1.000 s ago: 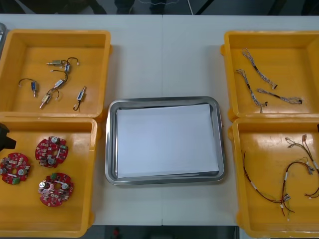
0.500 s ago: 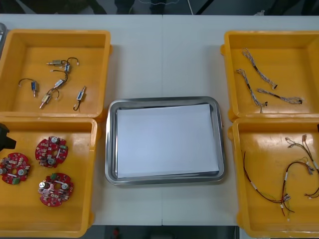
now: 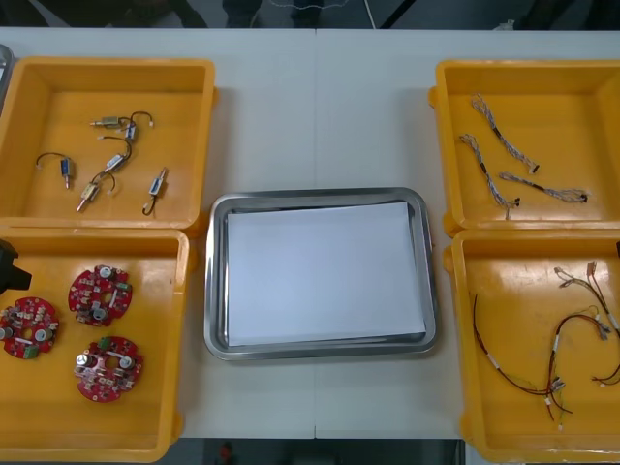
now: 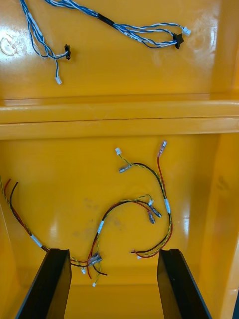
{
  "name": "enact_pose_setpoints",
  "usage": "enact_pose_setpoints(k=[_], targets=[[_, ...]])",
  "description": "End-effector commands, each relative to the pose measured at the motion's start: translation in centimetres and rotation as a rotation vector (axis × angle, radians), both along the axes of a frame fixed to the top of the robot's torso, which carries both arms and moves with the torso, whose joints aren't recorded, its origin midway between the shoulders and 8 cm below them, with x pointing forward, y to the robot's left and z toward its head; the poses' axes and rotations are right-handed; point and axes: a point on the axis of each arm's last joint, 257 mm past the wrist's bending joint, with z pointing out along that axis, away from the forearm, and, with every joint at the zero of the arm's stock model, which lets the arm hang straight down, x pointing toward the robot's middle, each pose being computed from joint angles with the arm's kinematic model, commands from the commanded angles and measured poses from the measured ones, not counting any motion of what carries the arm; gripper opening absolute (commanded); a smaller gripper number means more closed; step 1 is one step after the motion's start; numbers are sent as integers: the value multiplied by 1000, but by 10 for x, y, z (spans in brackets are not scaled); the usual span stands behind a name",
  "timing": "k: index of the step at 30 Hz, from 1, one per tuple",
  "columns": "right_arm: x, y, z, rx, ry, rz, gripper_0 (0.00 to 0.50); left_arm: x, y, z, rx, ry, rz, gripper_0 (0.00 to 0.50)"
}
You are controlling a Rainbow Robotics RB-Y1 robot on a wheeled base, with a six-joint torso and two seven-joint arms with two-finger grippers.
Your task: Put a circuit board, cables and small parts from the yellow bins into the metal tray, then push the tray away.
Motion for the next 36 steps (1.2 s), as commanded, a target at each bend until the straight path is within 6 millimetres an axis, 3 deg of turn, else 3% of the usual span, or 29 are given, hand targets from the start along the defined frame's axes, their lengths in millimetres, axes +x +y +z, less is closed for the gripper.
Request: enact_pose_setpoints(k=[1,27,33,36], targets=[[5,-5,15,-16,-26,-32,500,8,13,24,16,-41,63,500],[5,-5,15,-16,-26,-32,500,8,13,24,16,-41,63,500],[3,-21,24,-66,-6,-50,500,8,13,24,16,-41,63,500],[2,-17,21,-49,-2,-52,500,8,13,24,16,-41,63,500]])
